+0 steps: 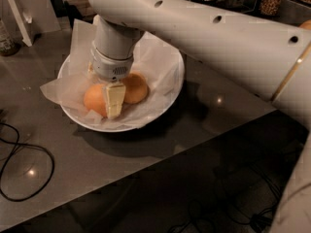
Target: Pick orange from white bowl
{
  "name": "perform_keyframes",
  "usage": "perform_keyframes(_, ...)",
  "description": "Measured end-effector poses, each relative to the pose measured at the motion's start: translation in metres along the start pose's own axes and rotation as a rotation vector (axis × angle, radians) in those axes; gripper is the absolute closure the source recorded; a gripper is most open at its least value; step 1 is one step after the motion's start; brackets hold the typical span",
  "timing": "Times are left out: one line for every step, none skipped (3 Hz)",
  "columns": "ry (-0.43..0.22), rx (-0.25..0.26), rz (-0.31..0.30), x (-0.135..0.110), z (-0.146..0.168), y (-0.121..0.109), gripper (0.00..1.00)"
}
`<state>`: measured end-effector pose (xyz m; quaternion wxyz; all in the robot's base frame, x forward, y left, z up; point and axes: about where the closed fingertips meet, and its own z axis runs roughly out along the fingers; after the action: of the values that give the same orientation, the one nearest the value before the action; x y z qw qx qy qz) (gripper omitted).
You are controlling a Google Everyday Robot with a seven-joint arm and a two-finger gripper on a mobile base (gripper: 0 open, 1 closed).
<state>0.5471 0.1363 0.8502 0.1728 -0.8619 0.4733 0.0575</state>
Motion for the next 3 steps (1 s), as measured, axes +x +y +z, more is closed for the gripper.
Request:
perform_keyframes(-0.010,0.001,0.021,0.0021,0.0115,0.0015,0.48)
perform_keyframes(-0.009,0.006,0.026,0.0022,0.0100,0.0020,0.72)
perform_keyframes(-0.001,0.042,0.077,0.0035,0.0109,0.0114,0.68)
